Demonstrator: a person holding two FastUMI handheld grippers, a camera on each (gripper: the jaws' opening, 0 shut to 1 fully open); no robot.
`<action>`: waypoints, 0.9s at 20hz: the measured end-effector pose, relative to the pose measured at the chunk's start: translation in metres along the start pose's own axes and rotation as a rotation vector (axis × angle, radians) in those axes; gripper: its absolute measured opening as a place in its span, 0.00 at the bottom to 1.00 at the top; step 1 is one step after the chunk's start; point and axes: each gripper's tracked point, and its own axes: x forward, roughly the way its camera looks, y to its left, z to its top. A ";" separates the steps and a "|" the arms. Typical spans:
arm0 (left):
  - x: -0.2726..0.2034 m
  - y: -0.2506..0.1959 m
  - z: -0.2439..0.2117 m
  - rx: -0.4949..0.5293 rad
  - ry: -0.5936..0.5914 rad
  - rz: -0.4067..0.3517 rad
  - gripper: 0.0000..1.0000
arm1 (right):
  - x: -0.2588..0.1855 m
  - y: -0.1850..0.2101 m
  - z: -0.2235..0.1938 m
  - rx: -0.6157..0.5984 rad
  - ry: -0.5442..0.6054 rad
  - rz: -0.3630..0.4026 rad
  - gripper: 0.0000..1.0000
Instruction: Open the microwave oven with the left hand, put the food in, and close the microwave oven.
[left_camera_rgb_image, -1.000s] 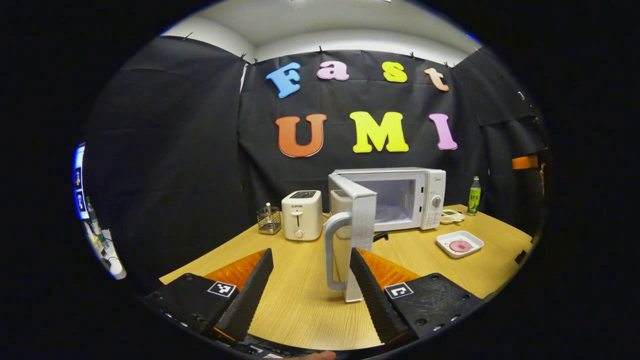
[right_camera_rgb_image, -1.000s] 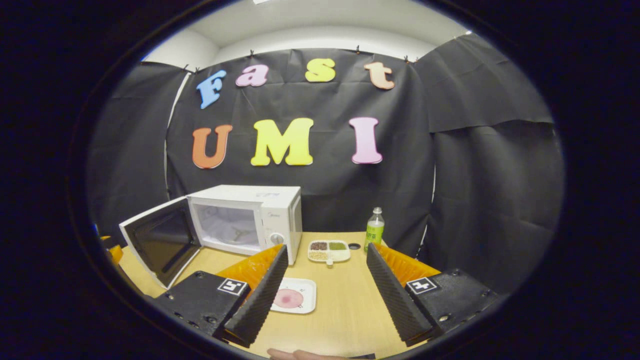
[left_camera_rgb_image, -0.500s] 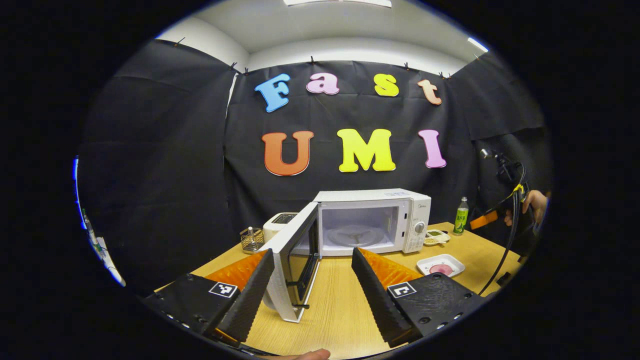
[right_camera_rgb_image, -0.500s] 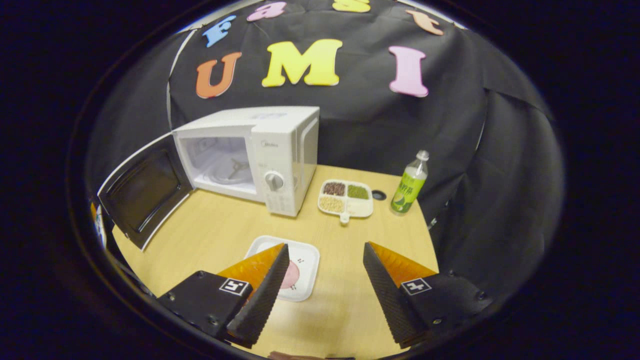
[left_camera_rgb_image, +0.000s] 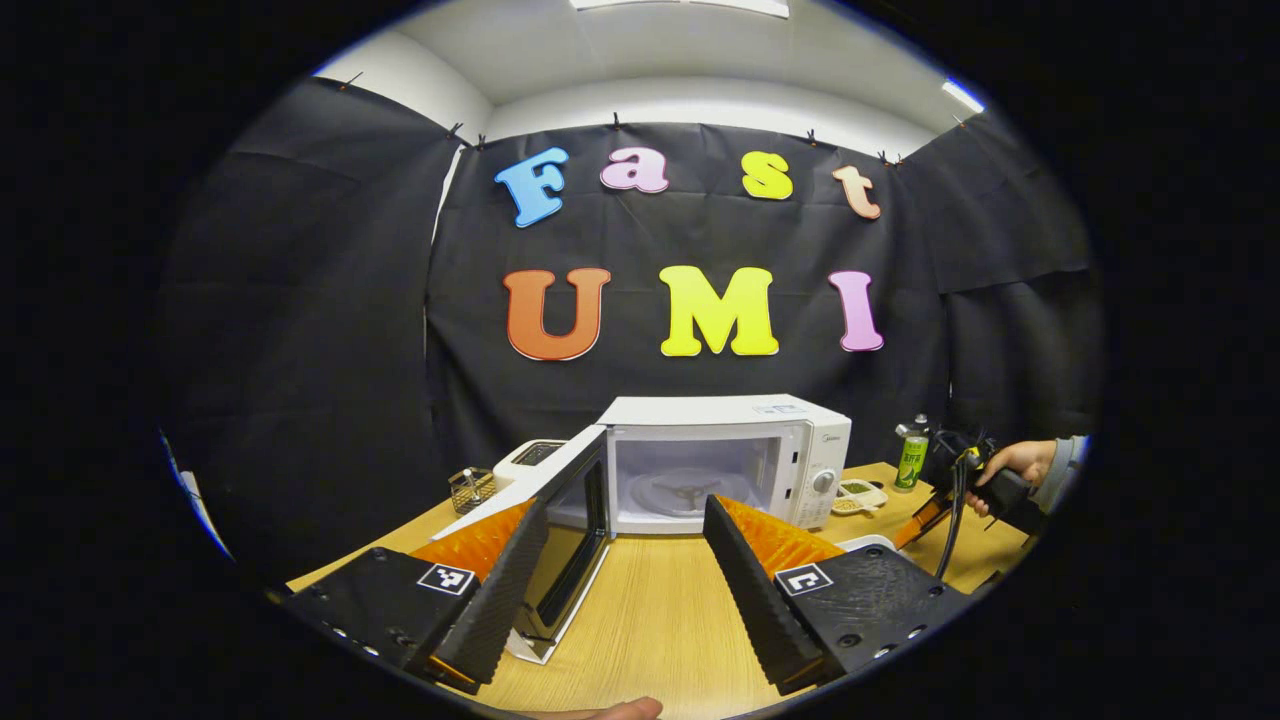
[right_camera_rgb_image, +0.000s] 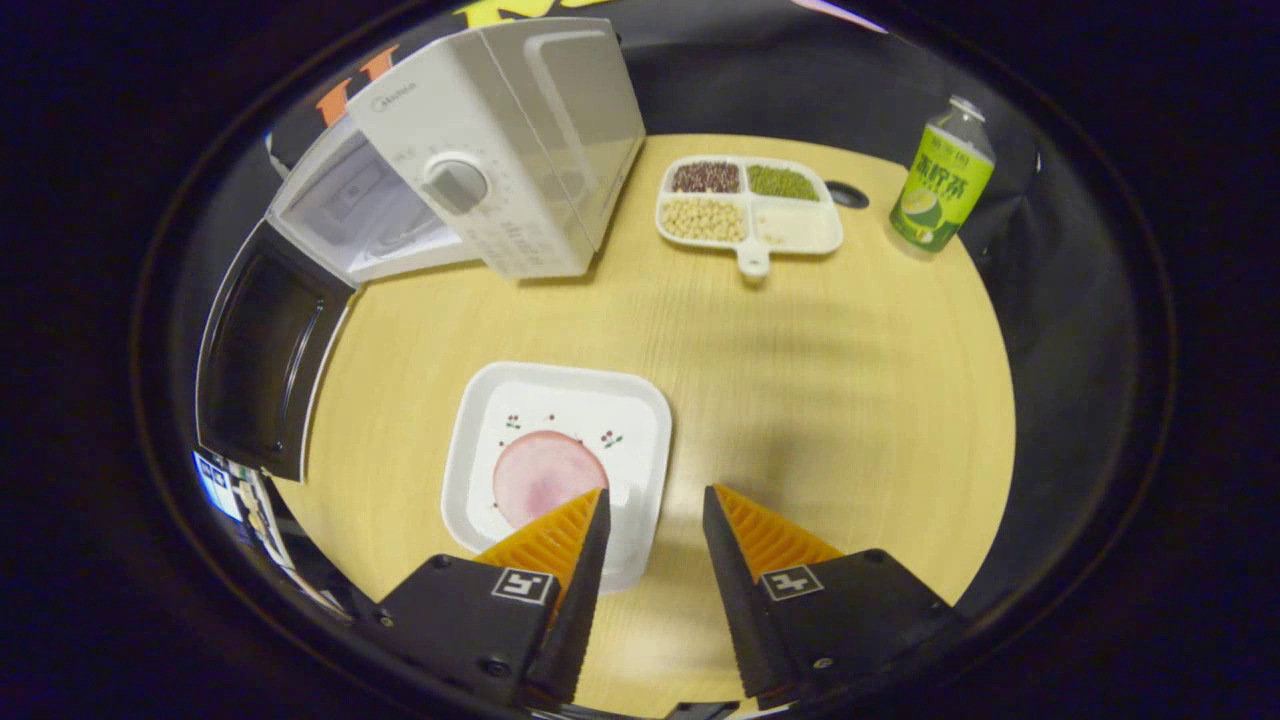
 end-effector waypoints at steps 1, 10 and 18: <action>0.002 -0.001 0.000 0.002 0.005 -0.002 0.93 | 0.006 0.005 -0.004 0.016 0.034 0.035 0.46; 0.006 -0.032 0.011 -0.003 0.007 -0.105 0.94 | 0.020 0.007 0.000 0.098 0.146 0.231 0.04; 0.000 -0.035 0.016 0.001 0.011 -0.132 0.94 | 0.012 0.010 0.001 0.161 0.054 0.381 0.00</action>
